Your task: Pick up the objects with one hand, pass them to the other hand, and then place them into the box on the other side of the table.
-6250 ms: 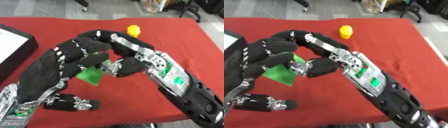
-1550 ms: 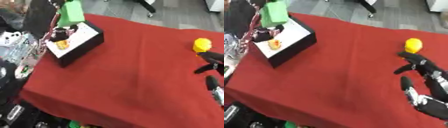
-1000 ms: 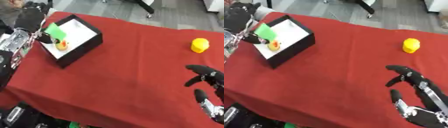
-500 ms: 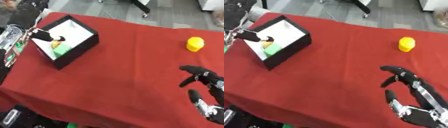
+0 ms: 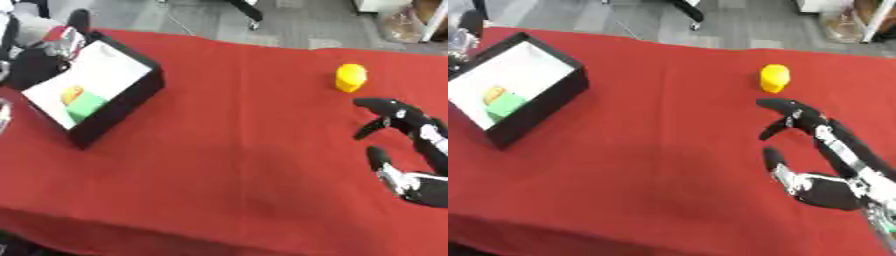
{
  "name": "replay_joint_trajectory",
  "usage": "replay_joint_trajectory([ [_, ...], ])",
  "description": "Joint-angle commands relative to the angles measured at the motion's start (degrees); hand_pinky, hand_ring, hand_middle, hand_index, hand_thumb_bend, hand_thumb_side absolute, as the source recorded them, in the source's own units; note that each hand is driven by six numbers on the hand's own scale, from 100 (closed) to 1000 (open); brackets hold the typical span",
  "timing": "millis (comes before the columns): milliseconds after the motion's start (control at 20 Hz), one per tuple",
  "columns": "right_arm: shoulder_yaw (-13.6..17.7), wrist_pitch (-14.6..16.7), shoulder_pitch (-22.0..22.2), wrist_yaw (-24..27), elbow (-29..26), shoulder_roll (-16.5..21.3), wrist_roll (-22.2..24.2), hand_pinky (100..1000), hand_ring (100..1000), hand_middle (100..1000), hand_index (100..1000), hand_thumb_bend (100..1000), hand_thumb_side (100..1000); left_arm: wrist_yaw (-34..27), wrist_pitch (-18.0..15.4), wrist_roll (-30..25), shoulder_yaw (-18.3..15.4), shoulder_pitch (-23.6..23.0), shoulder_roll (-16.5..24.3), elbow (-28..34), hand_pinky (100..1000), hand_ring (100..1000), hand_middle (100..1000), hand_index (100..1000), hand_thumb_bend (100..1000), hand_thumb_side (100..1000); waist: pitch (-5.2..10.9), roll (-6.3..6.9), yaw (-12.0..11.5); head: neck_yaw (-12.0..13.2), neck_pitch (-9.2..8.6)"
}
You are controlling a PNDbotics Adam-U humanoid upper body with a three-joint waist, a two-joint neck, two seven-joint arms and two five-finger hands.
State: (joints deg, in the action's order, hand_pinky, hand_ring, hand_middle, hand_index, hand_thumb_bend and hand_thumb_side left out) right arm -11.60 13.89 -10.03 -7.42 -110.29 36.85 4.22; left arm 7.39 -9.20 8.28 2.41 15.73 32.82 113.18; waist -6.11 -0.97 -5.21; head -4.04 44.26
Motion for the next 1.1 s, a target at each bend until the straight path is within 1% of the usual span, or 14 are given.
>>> replay_joint_trajectory([
  [50,2.2,-0.8,-2.1,-1.1,4.5,5.8,-5.7,1000,676,932,961,100,440,-7.6,-5.3,-2.4,1.8,0.8,-3.9,1.4,736,767,724,899,230,748,0.27,-0.20,-0.9,-8.0,-0.14],
  [100,2.4,-0.8,-2.9,-1.3,6.5,6.8,-6.9,1000,683,935,964,100,428,-9.3,-5.7,-3.6,2.5,1.0,-5.3,1.4,731,765,720,898,215,786,0.22,-0.31,-1.4,-9.9,-0.14],
  [150,2.8,-1.1,-3.9,-1.6,9.1,8.0,-7.9,1000,687,937,965,100,424,-11.0,-5.7,-5.3,3.7,1.2,-7.2,1.4,730,764,718,898,212,796,0.12,-0.49,-2.2,-12.0,-0.14],
  [250,3.2,-1.4,-6.0,-2.3,14.2,9.5,-9.5,1000,708,941,967,100,414,-13.5,-5.2,-9.0,5.6,1.8,-10.4,1.4,728,760,712,897,205,820,-0.18,-0.85,-3.7,-15.2,-0.15],
  [400,3.7,-1.3,-9.3,-3.6,21.9,10.6,-11.1,1000,755,949,967,100,366,-16.1,-4.2,-13.1,7.2,3.4,-14.6,1.4,725,753,705,894,214,818,-0.90,-1.29,-6.1,-18.5,-0.36],
  [550,3.8,-2.0,-12.9,-4.7,31.4,10.2,-12.5,1000,777,951,966,100,325,-19.2,-3.0,-15.7,8.7,5.4,-18.2,1.4,719,743,691,888,222,820,-1.92,-1.75,-9.0,-21.3,-1.38],
  [700,4.2,-2.7,-15.6,-5.7,39.7,9.5,-14.4,1000,788,951,966,100,298,-21.2,-2.4,-17.9,10.0,7.4,-19.5,1.4,718,738,686,889,221,819,-2.82,-2.37,-11.8,-23.4,-2.36],
  [800,4.3,-3.1,-17.0,-6.6,43.7,9.0,-16.1,1000,794,952,967,100,285,-22.1,-2.5,-19.2,10.5,8.2,-19.7,1.4,717,732,681,890,226,820,-3.35,-2.79,-13.0,-24.2,-2.83],
  [900,4.3,-3.7,-18.1,-7.8,46.1,8.4,-17.8,1000,795,950,967,100,281,-22.5,-2.2,-19.8,10.7,8.6,-19.9,1.4,714,729,678,890,227,825,-3.94,-3.22,-13.8,-24.7,-3.17],
  [1050,4.2,-4.7,-18.9,-9.0,47.7,8.0,-19.9,1000,802,944,964,100,282,-23.0,-1.4,-20.2,11.2,9.1,-20.3,1.4,711,724,672,890,222,836,-4.56,-3.53,-14.8,-25.2,-3.60],
  [1100,4.2,-4.9,-19.1,-9.0,48.1,7.9,-20.4,1000,796,940,963,100,248,-23.1,-1.3,-20.4,11.3,9.4,-20.4,1.4,711,724,672,891,221,838,-4.77,-3.58,-15.1,-25.3,-3.78],
])
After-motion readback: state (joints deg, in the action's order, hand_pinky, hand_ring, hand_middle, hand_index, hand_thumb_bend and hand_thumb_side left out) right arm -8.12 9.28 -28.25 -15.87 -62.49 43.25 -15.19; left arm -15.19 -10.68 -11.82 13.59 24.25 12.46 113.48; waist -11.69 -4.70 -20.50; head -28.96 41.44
